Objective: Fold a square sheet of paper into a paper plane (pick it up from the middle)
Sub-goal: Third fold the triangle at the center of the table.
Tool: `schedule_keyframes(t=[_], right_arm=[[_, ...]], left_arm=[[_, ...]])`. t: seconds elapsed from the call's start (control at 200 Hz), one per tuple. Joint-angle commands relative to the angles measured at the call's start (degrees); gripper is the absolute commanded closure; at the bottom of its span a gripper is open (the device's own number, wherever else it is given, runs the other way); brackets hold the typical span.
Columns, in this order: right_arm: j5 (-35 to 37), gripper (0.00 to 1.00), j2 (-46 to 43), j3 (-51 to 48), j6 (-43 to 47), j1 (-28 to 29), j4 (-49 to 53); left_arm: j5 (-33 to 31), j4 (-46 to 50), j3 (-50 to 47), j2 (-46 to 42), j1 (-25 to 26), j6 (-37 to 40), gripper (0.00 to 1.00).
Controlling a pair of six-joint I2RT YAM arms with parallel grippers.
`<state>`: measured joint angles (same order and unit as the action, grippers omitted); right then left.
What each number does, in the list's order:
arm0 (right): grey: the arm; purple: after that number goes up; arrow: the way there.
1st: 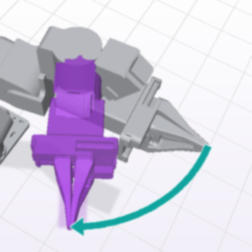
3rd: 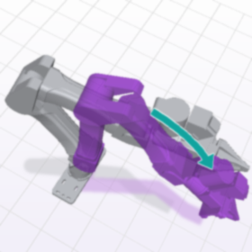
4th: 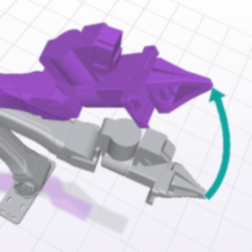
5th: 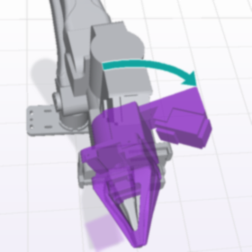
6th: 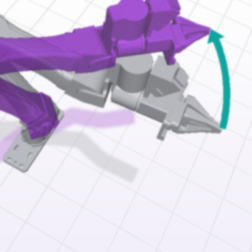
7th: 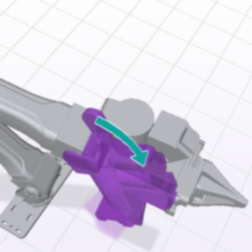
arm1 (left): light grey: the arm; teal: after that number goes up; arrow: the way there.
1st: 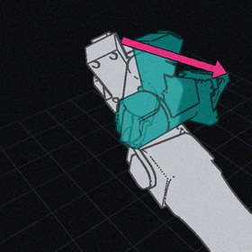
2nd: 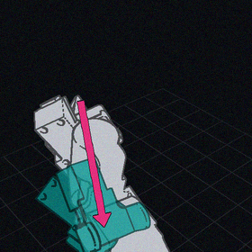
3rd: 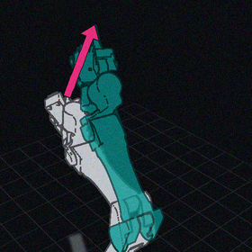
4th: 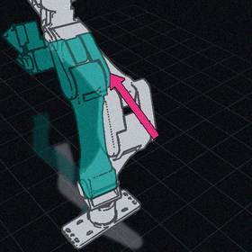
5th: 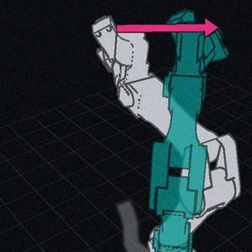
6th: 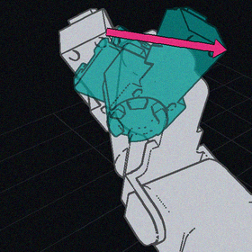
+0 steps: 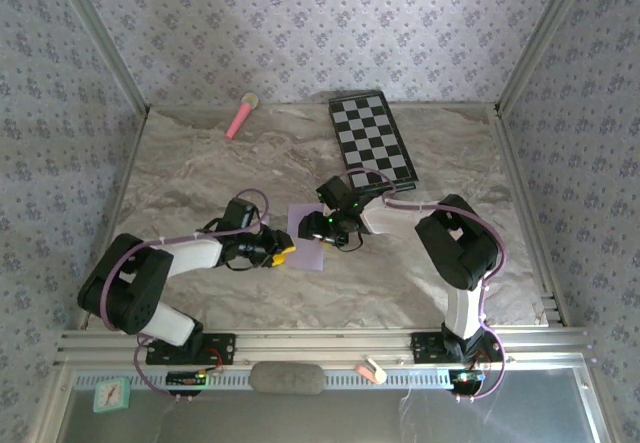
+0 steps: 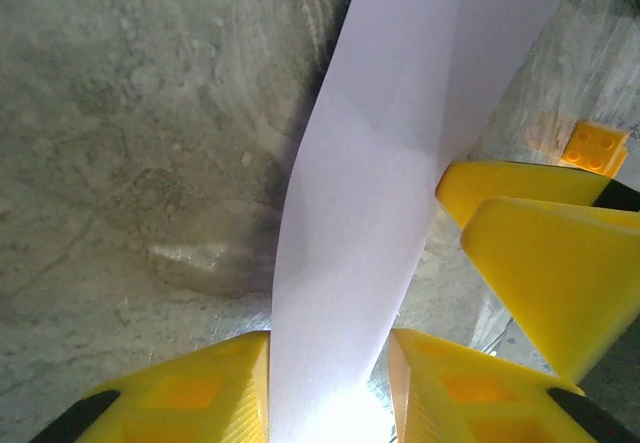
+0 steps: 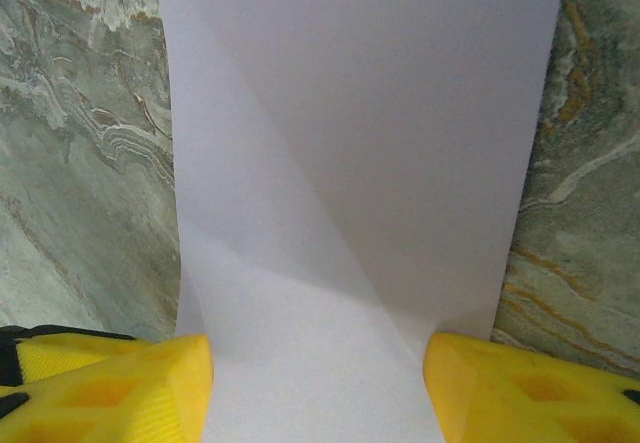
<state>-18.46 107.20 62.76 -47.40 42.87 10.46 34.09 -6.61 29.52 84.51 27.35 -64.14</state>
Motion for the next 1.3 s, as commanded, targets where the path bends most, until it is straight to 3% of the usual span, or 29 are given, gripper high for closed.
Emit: schedule_keyframes(t=[0.0,0.6,0.85,0.949,1.189,1.294], right_arm=[[2.5,0.38,2.8,-2.5,-0.4,-0.4,5.8],[2.4,0.38,1.1,-4.0,0.5,-0.6,3.7],[1.0,0.36,-3.0,-4.9,5.7,-0.4,-0.8],[2.0,0.3,-6.5,-5.5,8.3,-0.3,-2.3],[12.4,0.0,-18.2,-10.5,21.1,1.5,-5.6],[19.2,0.0,-21.7,-12.5,27.6,3.6,-6.3]], left_arm=[[1.2,-0.6,0.8,0.7,-0.3,0.7,0.67],[4.4,-5.1,4.4,7.9,-3.9,1.3,0.78],[6.6,-8.3,5.2,10.5,-4.9,-0.7,0.91],[6.5,-7.2,5.5,10.1,-4.9,-0.6,1.0],[5.4,-5.1,5.3,7.1,-4.9,-3.6,1.0],[4.7,-3.5,5.9,5.9,-4.7,-5.0,1.0]])
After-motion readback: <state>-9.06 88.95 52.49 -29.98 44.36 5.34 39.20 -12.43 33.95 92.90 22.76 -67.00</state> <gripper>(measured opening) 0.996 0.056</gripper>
